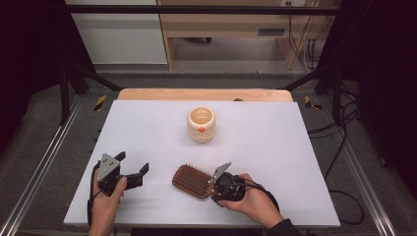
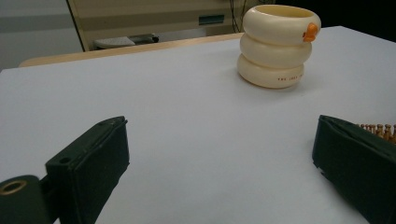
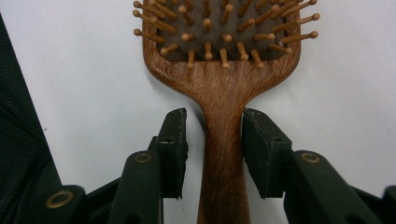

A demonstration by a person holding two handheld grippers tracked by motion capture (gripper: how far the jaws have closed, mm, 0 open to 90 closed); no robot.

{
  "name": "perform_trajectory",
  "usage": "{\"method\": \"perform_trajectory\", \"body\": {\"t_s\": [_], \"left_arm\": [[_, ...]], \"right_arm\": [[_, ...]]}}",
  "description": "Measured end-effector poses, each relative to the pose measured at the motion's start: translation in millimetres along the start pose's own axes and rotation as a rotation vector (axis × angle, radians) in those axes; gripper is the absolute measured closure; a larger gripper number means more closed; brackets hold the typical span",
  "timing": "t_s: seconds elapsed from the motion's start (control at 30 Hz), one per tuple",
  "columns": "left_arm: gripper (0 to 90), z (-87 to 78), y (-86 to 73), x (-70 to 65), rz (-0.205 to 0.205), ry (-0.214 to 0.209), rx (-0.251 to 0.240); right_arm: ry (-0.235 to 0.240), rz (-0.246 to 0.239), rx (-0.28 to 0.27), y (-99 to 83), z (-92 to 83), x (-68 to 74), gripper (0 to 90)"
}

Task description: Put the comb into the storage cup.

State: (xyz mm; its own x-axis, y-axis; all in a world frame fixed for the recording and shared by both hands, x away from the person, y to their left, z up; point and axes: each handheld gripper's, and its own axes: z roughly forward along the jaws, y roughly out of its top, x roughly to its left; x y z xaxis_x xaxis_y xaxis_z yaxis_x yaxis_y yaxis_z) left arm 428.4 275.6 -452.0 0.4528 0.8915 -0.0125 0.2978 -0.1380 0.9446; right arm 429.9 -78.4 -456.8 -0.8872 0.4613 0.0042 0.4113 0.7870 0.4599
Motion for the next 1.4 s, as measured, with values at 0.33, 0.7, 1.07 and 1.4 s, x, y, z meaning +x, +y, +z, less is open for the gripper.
{"method": "perform_trajectory", "body": {"t_s": [0.33, 0.7, 1.07, 1.4], "left_arm": [[4.0, 0.1, 0.0, -1.6, 0.001, -0.004, 0.006], [4.1, 0.6, 0.1, -2.6, -0.006, -0.01, 0.0], [4.1, -6.3, 6.7, -4.6, -0.095, -0.087, -0.087], [4.0, 3.0, 19.5, -40.3, -0.163, -0.301, -0.133]], "right_arm": [[-0.02, 0.003, 0.041, 5.3, 1.3, 1.0, 67.3], [-0.031, -0.011, 0.018, 3.2, 0.6, 3.7, 72.5], [-0.071, 0.019, -0.176, -0.9, -5.3, -0.9, 72.6], [-0.138, 0.081, -0.35, -7.5, -15.5, -6.5, 72.6]]}}
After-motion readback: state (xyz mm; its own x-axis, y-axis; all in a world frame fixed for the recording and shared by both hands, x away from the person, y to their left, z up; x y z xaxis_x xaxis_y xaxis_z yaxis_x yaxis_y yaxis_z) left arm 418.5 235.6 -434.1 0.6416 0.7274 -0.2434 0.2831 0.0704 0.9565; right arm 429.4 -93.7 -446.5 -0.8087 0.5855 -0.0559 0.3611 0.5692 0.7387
